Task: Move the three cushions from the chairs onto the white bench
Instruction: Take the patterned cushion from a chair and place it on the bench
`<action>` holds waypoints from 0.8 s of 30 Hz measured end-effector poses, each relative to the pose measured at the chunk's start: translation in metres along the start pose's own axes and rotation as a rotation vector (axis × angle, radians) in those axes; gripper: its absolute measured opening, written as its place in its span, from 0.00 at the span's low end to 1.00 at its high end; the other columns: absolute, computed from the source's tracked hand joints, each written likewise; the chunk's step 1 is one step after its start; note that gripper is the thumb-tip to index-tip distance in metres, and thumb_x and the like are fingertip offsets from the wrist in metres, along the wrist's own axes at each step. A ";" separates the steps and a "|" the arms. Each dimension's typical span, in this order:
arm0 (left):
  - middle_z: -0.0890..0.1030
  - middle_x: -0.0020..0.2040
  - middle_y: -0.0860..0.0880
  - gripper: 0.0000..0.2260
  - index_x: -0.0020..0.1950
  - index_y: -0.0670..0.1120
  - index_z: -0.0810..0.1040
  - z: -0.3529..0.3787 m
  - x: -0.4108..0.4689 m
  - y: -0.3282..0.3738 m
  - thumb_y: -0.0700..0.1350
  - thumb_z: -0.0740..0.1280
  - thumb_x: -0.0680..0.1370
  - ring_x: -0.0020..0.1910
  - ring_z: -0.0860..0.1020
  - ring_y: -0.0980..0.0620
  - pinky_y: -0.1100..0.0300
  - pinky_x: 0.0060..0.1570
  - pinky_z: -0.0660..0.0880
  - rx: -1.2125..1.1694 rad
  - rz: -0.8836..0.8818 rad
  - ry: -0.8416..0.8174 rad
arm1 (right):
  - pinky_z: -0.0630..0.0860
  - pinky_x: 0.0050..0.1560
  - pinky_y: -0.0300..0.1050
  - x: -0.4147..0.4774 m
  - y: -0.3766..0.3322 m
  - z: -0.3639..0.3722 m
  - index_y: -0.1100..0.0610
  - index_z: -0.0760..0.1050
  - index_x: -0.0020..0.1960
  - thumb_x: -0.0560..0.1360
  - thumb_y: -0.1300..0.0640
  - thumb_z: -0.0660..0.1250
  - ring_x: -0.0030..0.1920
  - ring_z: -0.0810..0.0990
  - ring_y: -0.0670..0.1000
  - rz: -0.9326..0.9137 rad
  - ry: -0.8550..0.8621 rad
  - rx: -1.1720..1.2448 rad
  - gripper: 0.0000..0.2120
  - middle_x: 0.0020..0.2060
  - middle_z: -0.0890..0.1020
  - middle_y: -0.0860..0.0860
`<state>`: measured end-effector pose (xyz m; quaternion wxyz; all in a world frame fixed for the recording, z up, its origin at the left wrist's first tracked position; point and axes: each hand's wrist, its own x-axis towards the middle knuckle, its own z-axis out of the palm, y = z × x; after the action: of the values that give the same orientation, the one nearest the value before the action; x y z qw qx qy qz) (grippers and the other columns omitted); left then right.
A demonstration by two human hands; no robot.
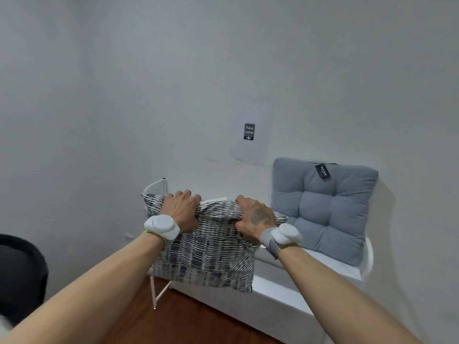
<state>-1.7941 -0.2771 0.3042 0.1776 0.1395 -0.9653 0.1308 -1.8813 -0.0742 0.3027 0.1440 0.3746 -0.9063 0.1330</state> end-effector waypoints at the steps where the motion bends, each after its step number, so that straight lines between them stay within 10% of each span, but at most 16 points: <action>1: 0.76 0.51 0.46 0.17 0.58 0.50 0.74 0.008 0.016 -0.001 0.48 0.65 0.70 0.51 0.77 0.44 0.52 0.46 0.70 -0.024 0.011 0.010 | 0.70 0.42 0.46 0.014 0.006 0.004 0.53 0.69 0.59 0.67 0.56 0.66 0.51 0.80 0.59 0.010 -0.003 -0.004 0.20 0.52 0.80 0.53; 24: 0.76 0.47 0.46 0.15 0.54 0.48 0.75 0.114 0.308 -0.005 0.45 0.66 0.67 0.47 0.78 0.43 0.52 0.43 0.68 -0.100 0.116 0.099 | 0.75 0.42 0.47 0.272 0.150 0.063 0.50 0.71 0.59 0.66 0.51 0.66 0.46 0.80 0.59 0.060 0.035 -0.036 0.22 0.50 0.82 0.53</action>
<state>-2.1038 -0.3844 0.3193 0.2240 0.0678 -0.9671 0.0994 -2.1837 -0.1680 0.3231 0.1625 0.3423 -0.9166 0.1276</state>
